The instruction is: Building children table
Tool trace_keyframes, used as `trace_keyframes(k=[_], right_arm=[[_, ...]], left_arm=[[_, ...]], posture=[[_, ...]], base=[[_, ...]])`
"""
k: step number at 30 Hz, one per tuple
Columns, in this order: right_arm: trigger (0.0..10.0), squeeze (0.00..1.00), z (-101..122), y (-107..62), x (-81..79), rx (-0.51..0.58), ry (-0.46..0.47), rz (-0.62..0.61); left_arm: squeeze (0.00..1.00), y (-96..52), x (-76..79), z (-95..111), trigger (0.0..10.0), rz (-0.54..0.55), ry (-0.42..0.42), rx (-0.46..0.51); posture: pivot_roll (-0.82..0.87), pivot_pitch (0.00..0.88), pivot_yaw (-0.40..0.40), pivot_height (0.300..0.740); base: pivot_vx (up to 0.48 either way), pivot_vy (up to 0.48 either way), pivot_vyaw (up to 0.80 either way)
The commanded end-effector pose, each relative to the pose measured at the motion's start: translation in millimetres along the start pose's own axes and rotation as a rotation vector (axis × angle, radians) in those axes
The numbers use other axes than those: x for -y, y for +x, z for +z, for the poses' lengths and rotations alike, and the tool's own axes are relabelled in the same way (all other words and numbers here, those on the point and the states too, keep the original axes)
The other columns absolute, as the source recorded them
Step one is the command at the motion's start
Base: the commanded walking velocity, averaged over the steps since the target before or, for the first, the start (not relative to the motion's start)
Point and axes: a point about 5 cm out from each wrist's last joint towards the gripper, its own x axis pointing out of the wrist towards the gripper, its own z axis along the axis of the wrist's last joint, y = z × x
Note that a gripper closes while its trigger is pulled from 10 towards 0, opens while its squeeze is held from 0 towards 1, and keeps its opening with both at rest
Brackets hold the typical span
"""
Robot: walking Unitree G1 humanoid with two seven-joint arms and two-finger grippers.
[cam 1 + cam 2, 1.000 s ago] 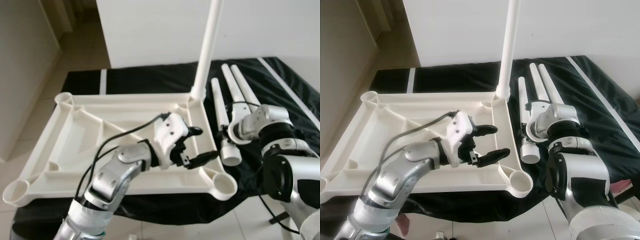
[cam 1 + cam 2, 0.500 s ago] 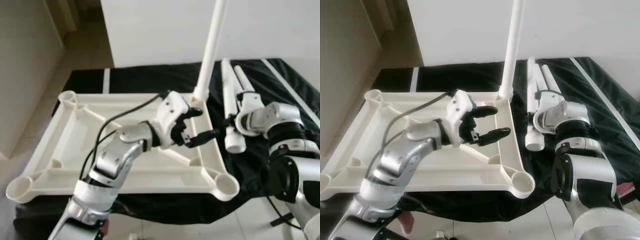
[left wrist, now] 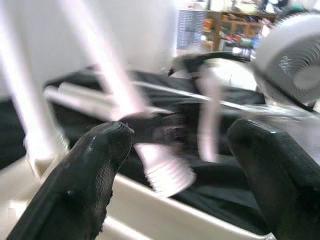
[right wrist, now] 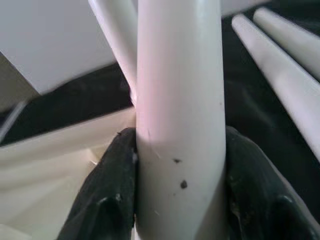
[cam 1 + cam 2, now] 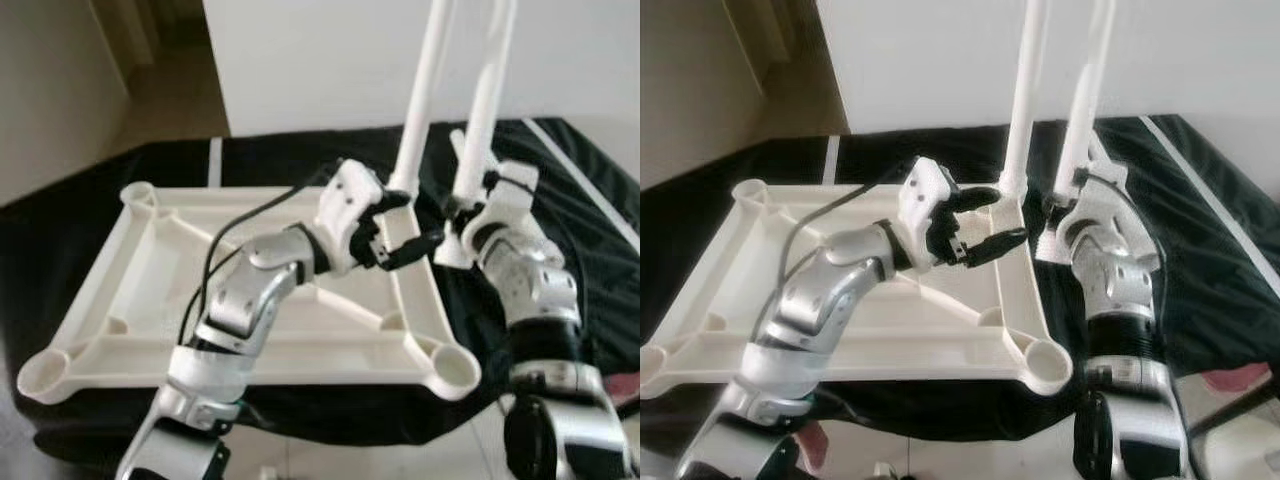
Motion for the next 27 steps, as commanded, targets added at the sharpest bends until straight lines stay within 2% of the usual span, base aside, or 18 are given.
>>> trace_keyframes(k=[1,5,7,11,12,15,17,20,24,27], right_arm=[[10.0,0.0,12.7,-5.6,-4.4,0.108,0.004,0.016],[10.0,0.0,18.2,-22.5,-8.9,0.257,-0.054,0.025],[10.0,0.0,17.4,-26.5,-10.0,0.274,-0.051,0.031],[10.0,0.0,21.0,-33.9,-12.6,0.342,-0.068,0.015],[10.0,0.0,21.0,-33.9,-12.6,0.342,-0.068,0.015],[10.0,0.0,22.7,-35.8,-17.7,0.361,-0.075,0.055],[10.0,0.0,21.9,-37.7,-25.3,0.366,-0.098,0.106],[10.0,0.0,15.7,-39.3,-33.4,0.352,-0.166,0.157],[10.0,0.0,10.2,-41.1,-39.3,0.34,-0.186,0.196],[10.0,0.0,3.2,-43.8,-50.3,0.34,-0.209,0.243]], left_arm=[[0.0,-1.3,-20.1,-2.5,10.0,0.301,-0.027,-0.002],[0.0,-5.1,-35.5,-3.3,10.0,0.422,-0.048,0.0],[0.0,-6.9,-38.6,-1.5,10.0,0.438,-0.058,0.012],[0.0,-13.6,-52.8,4.4,10.0,0.505,-0.158,0.076],[0.0,-13.6,-52.8,4.4,10.0,0.505,-0.158,0.076],[0.0,-15.6,-59.2,5.3,10.0,0.535,-0.207,0.095],[0.0,-16.2,-66.5,6.1,10.0,0.565,-0.282,0.118],[0.0,-11.9,-70.3,9.0,10.0,0.577,-0.254,0.098],[0.0,-4.0,-68.7,12.2,10.0,0.563,-0.193,0.072],[0.0,11.2,-63.7,18.8,10.0,0.522,-0.142,0.063]], posture=[[-0.07,0.0,0.039,0.74],[-0.05,0.0,0.036,0.74],[-0.05,0.0,0.034,0.74],[-0.05,0.0,0.036,0.74],[-0.05,0.0,0.036,0.74],[-0.05,0.0,0.037,0.74],[-0.05,0.0,0.037,0.74],[-0.05,0.0,0.034,0.74],[-0.03,0.0,0.028,0.74],[-0.02,0.0,0.016,0.74]], base=[[0.0,0.0,0.0],[0.0,0.0,0.0],[0.0,0.0,0.0],[0.0,0.0,0.0],[0.0,0.0,0.0],[0.0,0.0,0.0],[0.0,0.0,0.0],[0.0,0.0,0.0],[0.0,0.0,0.0],[0.0,0.0,0.0]])
